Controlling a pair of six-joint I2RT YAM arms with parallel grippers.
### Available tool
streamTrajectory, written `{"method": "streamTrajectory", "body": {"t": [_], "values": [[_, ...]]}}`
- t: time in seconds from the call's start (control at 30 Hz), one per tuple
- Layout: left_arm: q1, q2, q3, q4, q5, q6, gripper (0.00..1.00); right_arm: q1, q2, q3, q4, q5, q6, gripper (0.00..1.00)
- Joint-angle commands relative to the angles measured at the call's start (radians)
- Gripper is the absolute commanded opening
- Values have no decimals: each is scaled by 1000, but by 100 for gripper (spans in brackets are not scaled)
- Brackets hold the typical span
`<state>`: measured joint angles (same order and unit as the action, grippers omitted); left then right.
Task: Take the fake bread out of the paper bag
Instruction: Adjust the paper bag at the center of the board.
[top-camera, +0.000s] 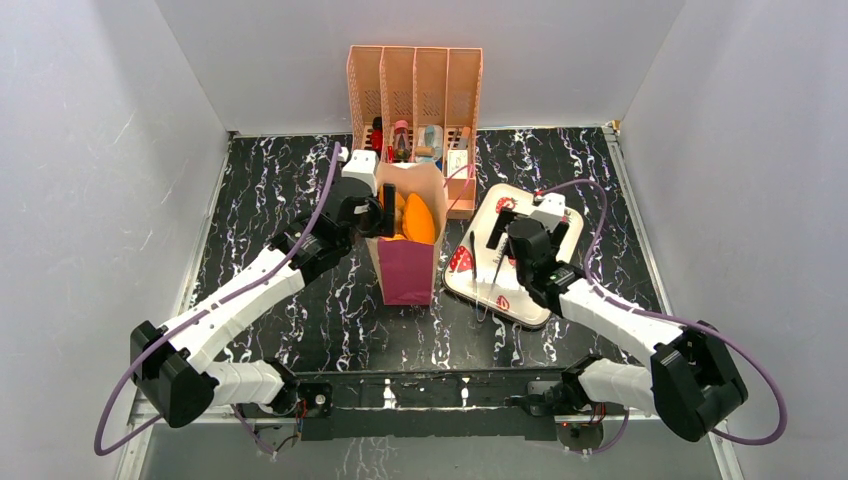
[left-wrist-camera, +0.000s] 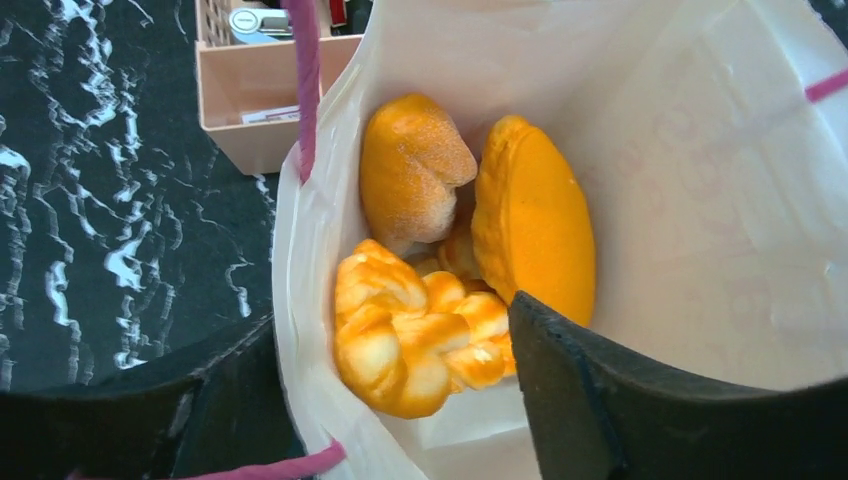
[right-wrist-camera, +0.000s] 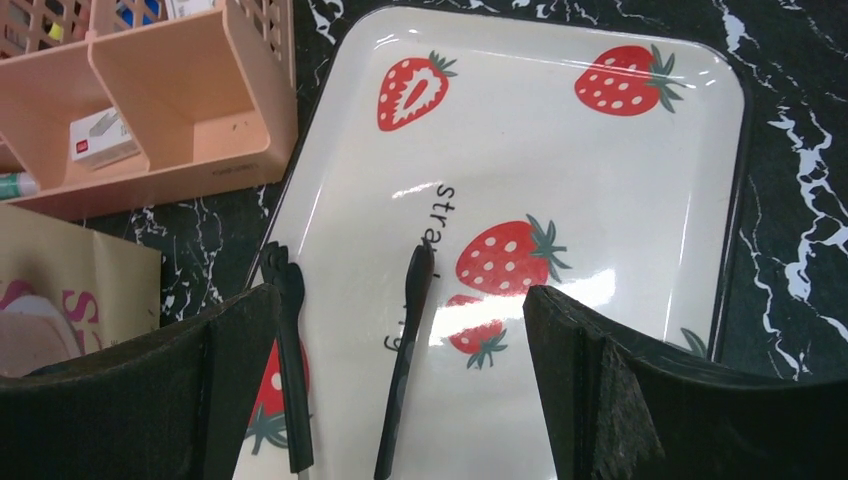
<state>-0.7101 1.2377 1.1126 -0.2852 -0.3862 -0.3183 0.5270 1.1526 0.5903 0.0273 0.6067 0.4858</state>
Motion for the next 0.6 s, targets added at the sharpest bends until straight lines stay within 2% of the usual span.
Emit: {"method": "streamTrajectory", "body": {"t": [0.0, 0.1, 0.57], "values": [[-5, -6, 15, 5, -49, 73, 50, 60, 0, -11, -21, 54, 37, 92], [-4, -13, -1, 28, -65, 94, 0, 106, 12, -22, -50, 84, 59, 92], [-5, -66, 42, 95, -183, 283, 0, 301, 146, -27, -100, 163, 179, 93]]}}
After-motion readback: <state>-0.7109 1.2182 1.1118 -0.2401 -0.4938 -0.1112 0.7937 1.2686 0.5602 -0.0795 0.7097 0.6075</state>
